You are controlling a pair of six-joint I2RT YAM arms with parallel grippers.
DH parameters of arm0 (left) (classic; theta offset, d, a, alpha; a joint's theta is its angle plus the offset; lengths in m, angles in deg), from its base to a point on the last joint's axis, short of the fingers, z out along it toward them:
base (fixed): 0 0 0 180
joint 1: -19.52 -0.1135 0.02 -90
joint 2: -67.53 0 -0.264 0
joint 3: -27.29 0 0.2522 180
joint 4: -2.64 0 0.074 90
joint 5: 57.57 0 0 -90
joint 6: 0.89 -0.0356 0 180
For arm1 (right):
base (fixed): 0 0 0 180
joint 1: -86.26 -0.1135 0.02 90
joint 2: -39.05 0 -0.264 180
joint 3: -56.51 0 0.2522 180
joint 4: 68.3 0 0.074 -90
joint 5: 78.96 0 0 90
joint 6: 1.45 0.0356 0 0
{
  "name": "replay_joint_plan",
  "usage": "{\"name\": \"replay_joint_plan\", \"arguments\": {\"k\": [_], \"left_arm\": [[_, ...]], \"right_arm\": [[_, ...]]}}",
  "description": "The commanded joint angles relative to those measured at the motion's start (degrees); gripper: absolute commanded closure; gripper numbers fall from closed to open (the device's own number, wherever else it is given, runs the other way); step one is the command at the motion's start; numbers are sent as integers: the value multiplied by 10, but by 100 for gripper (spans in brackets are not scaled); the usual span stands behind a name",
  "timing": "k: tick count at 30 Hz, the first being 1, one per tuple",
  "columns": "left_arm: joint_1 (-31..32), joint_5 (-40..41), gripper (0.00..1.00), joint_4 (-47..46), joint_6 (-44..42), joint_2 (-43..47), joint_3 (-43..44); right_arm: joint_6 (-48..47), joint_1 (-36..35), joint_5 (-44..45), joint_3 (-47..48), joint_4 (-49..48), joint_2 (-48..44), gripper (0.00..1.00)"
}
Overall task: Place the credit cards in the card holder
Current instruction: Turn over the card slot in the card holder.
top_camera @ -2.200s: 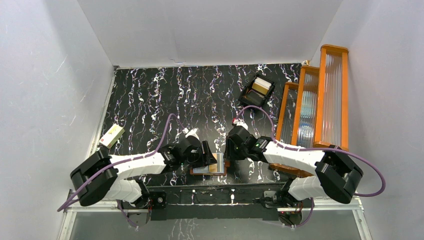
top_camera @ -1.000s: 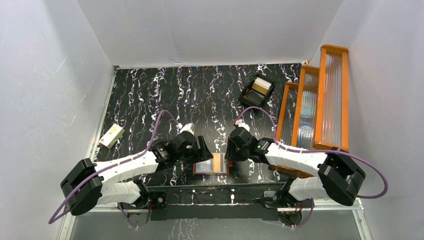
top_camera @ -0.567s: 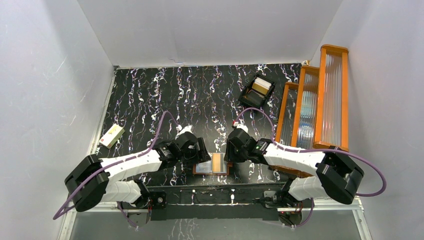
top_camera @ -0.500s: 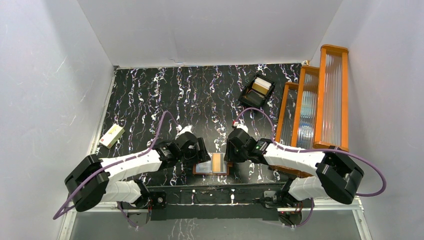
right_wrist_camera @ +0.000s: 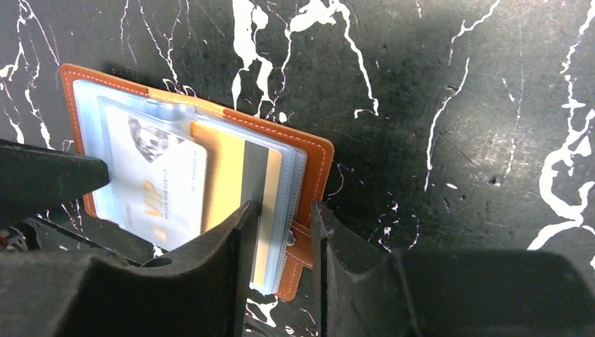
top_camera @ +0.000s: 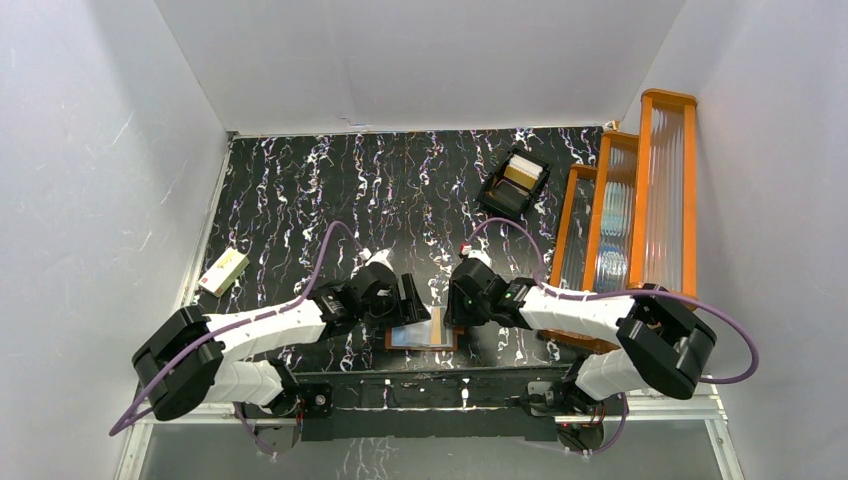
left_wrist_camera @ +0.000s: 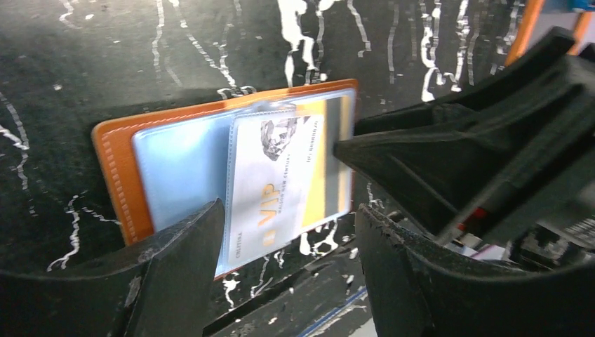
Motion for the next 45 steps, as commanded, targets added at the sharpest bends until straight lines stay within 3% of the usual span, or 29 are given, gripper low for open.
{"name": "replay_joint_plan", "arguments": {"k": [1,15,25,30,38,45], "left_arm": [[-3,-41,33,-59,3,27,-11],[-3,-93,33,-139,13,21,-16],[-3,-103,33,-142,10,9,-7],[-3,-81,33,-95,-2,23,7],[-7,52,34,96,-35,72,50],[-44,29,34,133,-52,103,30]], "right_arm": [[6,-7,1,-8,-24,15,59],[6,-7,6,-4,-21,21,59],[-15,-7,98,36,80,-31,58],[-45,-6,156,80,135,-64,56],[-235,32,203,193,150,-68,40],[-465,150,248,299,99,6,40]]}}
